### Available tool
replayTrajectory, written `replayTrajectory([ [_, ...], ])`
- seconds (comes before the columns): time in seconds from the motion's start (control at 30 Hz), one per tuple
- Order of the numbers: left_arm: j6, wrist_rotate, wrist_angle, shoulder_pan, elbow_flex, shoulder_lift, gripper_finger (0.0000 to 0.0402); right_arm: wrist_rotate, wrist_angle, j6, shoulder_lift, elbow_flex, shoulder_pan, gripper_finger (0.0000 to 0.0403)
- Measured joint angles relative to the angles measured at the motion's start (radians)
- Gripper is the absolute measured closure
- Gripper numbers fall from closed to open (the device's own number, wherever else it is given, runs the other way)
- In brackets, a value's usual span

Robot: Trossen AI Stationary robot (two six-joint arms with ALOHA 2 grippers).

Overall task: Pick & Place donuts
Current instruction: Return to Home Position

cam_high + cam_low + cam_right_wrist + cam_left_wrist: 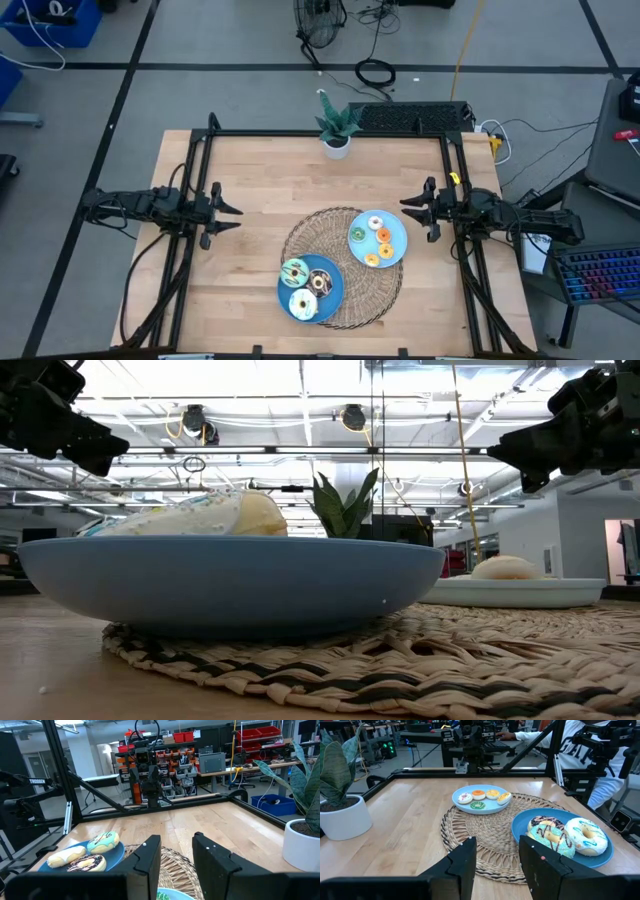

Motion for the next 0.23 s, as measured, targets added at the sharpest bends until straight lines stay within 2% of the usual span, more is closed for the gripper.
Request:
replayTrajectory([
  [0.23,0.0,0.0,0.0,0.0,0.0,0.0,0.0252,0.0,0.0,0.0,0.0,0.0,0.0,0.0304],
])
